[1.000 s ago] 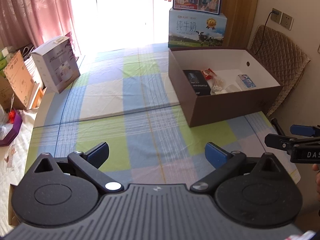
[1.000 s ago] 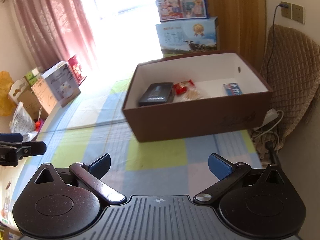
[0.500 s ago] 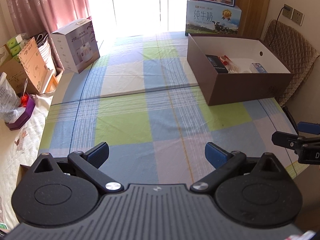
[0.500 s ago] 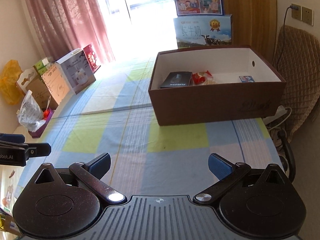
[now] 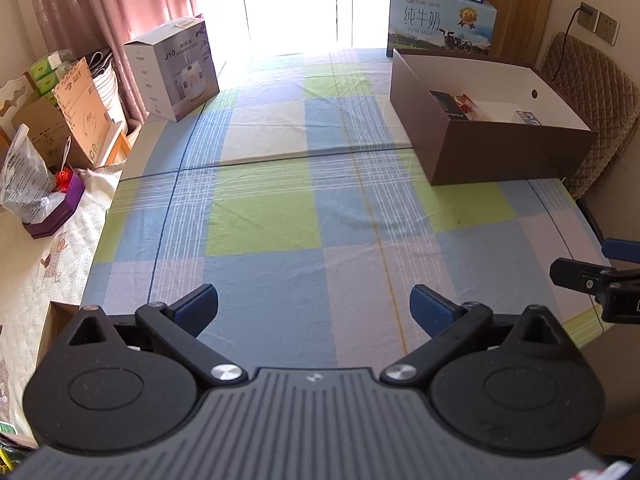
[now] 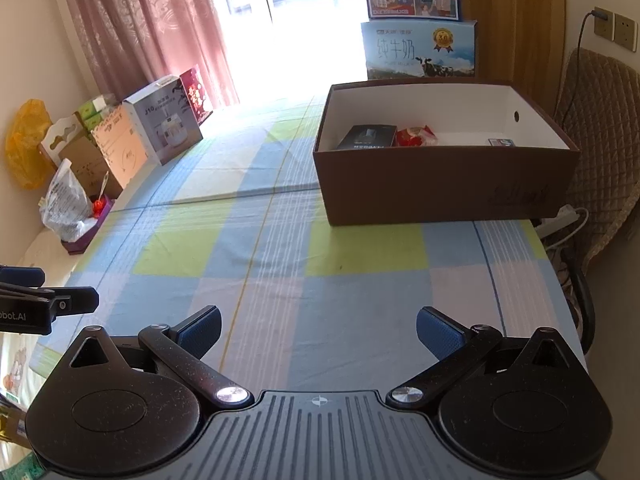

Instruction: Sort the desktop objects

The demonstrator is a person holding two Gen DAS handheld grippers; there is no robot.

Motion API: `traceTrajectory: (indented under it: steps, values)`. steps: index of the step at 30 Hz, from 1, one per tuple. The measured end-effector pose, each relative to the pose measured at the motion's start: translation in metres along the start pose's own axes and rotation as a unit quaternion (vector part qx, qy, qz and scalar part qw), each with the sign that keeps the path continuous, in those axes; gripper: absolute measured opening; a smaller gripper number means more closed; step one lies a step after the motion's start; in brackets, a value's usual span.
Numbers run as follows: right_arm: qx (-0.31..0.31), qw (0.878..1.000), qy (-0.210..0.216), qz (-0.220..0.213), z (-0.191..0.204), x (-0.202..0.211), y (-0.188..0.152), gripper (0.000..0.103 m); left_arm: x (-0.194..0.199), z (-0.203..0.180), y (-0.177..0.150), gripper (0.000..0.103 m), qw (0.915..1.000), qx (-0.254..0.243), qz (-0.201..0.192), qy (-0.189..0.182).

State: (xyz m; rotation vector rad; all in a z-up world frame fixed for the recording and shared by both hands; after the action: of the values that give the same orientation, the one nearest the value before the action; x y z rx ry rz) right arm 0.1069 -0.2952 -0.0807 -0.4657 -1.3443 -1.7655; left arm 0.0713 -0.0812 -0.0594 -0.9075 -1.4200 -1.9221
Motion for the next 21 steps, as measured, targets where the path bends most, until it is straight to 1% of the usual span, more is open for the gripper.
traceTrajectory:
  steps: [10,21]
  values:
    - [0.009,1.0,0.007,0.013,0.005,-0.003,-0.011,0.101,0.003,0.001,-0.013,0.101,0.9999,0.008,0.01,0.007]
    - [0.014,1.0,0.007,0.021,0.004,-0.006,-0.015,0.101,0.001,-0.001,-0.013,0.101,0.9998,0.01,0.012,0.009]
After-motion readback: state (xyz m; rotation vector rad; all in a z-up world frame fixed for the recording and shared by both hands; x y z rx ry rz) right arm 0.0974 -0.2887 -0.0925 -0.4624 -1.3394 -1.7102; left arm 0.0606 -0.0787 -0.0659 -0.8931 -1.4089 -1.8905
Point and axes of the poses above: each gripper's, at about its wrist camera, not at the fingertips, and x roughly against the way its jaws point, z to its left, y to its top, the point moved 9 cm from there along -x, roughly the way its jaws point, and after that the axes turned 15 degrees about -x, right-handed, at the moved point
